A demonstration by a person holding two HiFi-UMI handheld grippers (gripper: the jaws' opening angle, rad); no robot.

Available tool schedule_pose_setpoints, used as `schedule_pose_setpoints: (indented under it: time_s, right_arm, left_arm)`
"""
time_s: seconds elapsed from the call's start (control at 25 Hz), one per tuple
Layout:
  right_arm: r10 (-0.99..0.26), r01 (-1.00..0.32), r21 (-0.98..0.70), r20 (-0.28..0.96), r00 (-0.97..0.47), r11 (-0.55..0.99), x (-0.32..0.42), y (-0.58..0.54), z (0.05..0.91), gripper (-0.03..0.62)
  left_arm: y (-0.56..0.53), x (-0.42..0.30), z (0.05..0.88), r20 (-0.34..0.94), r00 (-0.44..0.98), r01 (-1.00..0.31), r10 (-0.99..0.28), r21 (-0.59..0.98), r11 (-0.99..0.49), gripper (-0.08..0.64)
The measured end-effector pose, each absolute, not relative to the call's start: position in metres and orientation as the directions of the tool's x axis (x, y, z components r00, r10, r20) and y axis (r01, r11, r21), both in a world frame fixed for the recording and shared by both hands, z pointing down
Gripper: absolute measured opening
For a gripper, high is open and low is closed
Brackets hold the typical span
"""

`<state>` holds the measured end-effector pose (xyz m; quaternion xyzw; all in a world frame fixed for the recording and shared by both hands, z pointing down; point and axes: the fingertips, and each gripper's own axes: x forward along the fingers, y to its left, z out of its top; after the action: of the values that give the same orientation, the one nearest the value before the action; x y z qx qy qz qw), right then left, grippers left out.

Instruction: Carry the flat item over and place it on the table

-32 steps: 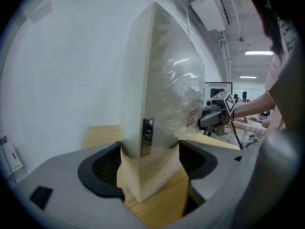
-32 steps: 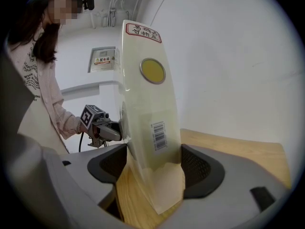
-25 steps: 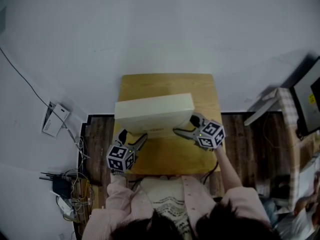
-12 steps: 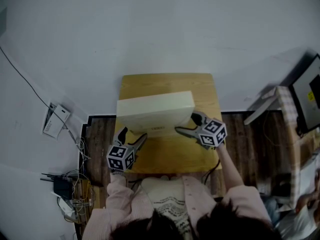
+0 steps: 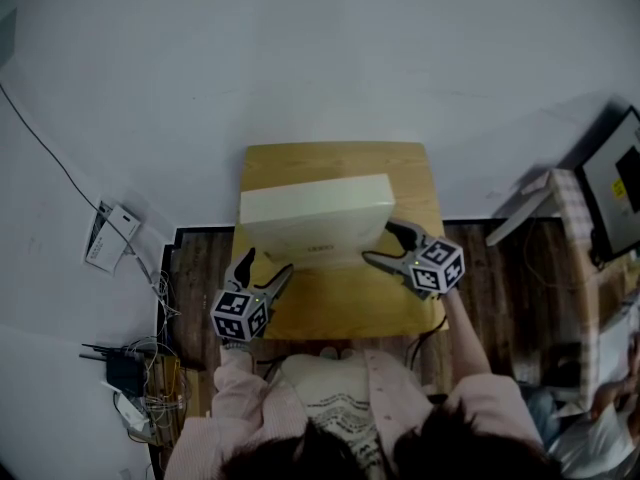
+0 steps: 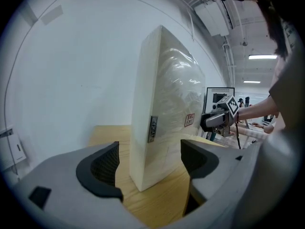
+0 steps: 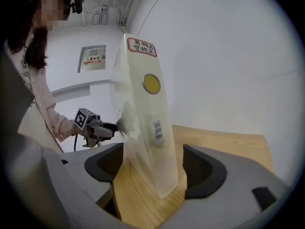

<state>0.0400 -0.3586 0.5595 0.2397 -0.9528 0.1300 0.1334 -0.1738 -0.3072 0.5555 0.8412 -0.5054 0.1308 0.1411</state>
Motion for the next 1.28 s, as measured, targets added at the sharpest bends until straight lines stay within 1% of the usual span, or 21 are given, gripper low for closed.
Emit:
schedule_pose_setpoints:
  time_s: [0.08,0.12,0.2,0.36,0.48,0.52,0.6,0.64,0.72,0.76,0.84,0.88,0.96,1.0,1.2,1.24,1.28]
  right_arm:
    - [-0.443,-0.514,-0.194,0.315,-0.84,0.836,0.048,-0.354,0.559,0.398]
    - [-0.453,-0.524,-0.199,0.312,-0.835,0.828,0.052,-0.351,0.557,0.378]
    - [-0.476,-0.545,-0.205,0.304,-0.825,0.813,0.059,-0.347,0.554,0.365]
    - [-0.522,-0.579,-0.22,0.268,-0.81,0.785,0.063,-0.339,0.545,0.278]
    - [-0.54,-0.585,-0.202,0.241,-0.807,0.785,0.058,-0.332,0.537,0.231]
    - [-0.544,-0.587,-0.192,0.233,-0.806,0.787,0.055,-0.329,0.535,0.2]
    - [-0.55,-0.586,-0.185,0.213,-0.808,0.789,0.05,-0.323,0.532,0.181]
    - [-0.551,-0.584,-0.184,0.203,-0.809,0.79,0.047,-0.319,0.53,0.15]
    - [-0.552,-0.581,-0.183,0.189,-0.812,0.793,0.042,-0.313,0.527,0.134]
    - [-0.551,-0.58,-0.182,0.186,-0.814,0.794,0.041,-0.309,0.525,0.1]
    - [-0.551,-0.577,-0.184,0.178,-0.816,0.796,0.04,-0.303,0.523,0.088]
    - [-0.55,-0.575,-0.187,0.171,-0.818,0.797,0.04,-0.301,0.522,0.063]
    - [-0.547,-0.569,-0.197,0.155,-0.822,0.799,0.04,-0.297,0.518,0.059]
    - [-0.547,-0.566,-0.203,0.146,-0.825,0.799,0.039,-0.296,0.516,0.035]
    - [-0.523,-0.534,-0.222,0.111,-0.845,0.816,0.035,-0.288,0.502,0.023]
    - [-0.516,-0.527,-0.219,0.108,-0.85,0.821,0.034,-0.286,0.5,-0.003]
    - [-0.508,-0.518,-0.217,0.104,-0.855,0.827,0.034,-0.283,0.497,-0.006]
  left_arm:
    - [-0.302,-0.177,0.552,0.353,0.454,-0.889,-0.818,0.112,-0.444,0.39]
    - [-0.3,-0.179,0.549,0.346,0.45,-0.891,-0.824,0.112,-0.44,0.376]
    - [-0.295,-0.183,0.543,0.329,0.443,-0.895,-0.834,0.108,-0.432,0.319]
    - [-0.284,-0.186,0.54,0.321,0.452,-0.89,-0.832,0.102,-0.444,0.261]
    - [-0.278,-0.183,0.538,0.309,0.461,-0.885,-0.832,0.095,-0.455,0.191]
    - [-0.276,-0.181,0.538,0.305,0.465,-0.883,-0.831,0.092,-0.46,0.171]
    - [-0.269,-0.178,0.537,0.304,0.472,-0.878,-0.828,0.083,-0.471,0.137]
    - [-0.267,-0.177,0.537,0.302,0.476,-0.876,-0.826,0.08,-0.476,0.12]
    - [-0.263,-0.174,0.536,0.296,0.486,-0.87,-0.823,0.077,-0.486,0.095]
    - [-0.261,-0.172,0.535,0.292,0.491,-0.868,-0.821,0.078,-0.491,0.086]
    - [-0.257,-0.168,0.533,0.286,0.5,-0.863,-0.817,0.08,-0.499,0.051]
    - [-0.254,-0.165,0.532,0.284,0.505,-0.86,-0.815,0.08,-0.504,0.031]
    - [-0.25,-0.159,0.531,0.28,0.512,-0.855,-0.812,0.077,-0.513,0.017]
    - [-0.247,-0.156,0.53,0.278,0.515,-0.853,-0.811,0.076,-0.516,0.008]
    - [-0.237,-0.143,0.52,0.264,0.519,-0.852,-0.813,0.079,-0.518,-0.008]
    - [-0.234,-0.141,0.518,0.26,0.518,-0.853,-0.815,0.079,-0.517,-0.009]
    - [-0.231,-0.138,0.515,0.256,0.516,-0.854,-0.817,0.08,-0.514,-0.009]
